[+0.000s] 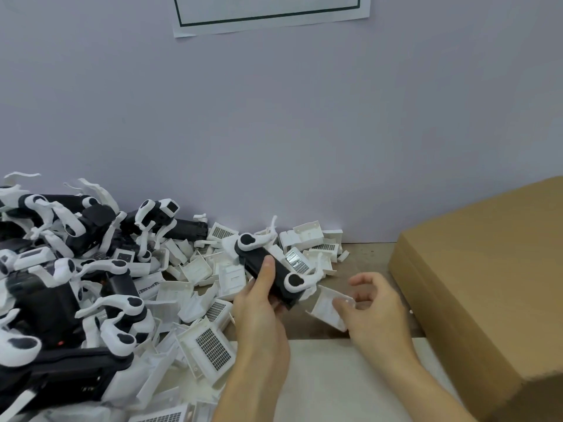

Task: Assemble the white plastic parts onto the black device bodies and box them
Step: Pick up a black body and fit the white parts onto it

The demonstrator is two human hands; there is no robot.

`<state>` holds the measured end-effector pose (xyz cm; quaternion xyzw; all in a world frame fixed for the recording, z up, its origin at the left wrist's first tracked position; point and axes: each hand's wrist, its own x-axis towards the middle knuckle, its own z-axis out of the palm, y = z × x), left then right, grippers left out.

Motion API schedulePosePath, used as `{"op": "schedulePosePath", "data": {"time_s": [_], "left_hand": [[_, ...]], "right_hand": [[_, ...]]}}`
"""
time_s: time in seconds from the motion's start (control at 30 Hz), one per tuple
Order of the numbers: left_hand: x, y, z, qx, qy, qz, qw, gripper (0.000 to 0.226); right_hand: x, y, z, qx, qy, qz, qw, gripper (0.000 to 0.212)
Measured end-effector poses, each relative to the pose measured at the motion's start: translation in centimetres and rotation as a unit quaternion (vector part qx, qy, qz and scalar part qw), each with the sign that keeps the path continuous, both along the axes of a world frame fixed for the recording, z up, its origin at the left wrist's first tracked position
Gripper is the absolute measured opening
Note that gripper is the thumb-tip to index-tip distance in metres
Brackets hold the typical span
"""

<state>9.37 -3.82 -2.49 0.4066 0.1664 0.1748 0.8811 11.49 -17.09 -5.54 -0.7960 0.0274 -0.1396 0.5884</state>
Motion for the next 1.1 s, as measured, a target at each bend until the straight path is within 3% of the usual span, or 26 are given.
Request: {"op": "schedulePosePath", "data": {"time_s": [0.1, 0.23, 0.4, 0.6, 0.77, 1.0, 1.1], "left_hand": [[0.0, 0.0, -0.1, 0.029, 0.015, -0.021, 0.999, 0.038], [-0.2, -0.2, -0.8, 0.152, 0.051, -0.039, 0.986, 0.036], [-0.5, -0.7, -1.1, 0.271, 0.046, -0.092, 0.957, 0.017], [-0.6, -1.2, -1.0, 0.205, 0.106, -0.200, 0.952, 0.022], [-0.3, -1.1, -1.4, 0.218, 0.080, -0.198, 0.952, 0.024], [-0.7, -1.5, -1.2, 0.213, 0.058, -0.199, 0.955, 0.044], [-0.8, -1.8, -1.1, 0.230, 0.025, -0.195, 0.953, 0.034]], "right_hand": [[0.2, -0.3, -0.1, 0.081, 0.024, 0.003, 0.996, 0.026], [0.5, -0.3, -0.1, 0.149, 0.061, -0.009, 0.987, 0.029], [0.4, -0.1, -0.2, 0.133, 0.064, -0.007, 0.989, 0.022], [-0.4, 0.0, 0.3, -0.010, -0.096, -0.020, 0.995, 0.019], [-1.8, 0.9, 1.3, 0.010, -0.175, 0.131, 0.976, 0.018], [-1.9, 1.5, 1.5, -0.112, -0.274, 0.080, 0.952, 0.023], [-2.1, 1.6, 1.4, -0.098, -0.266, 0.074, 0.956, 0.027]]}}
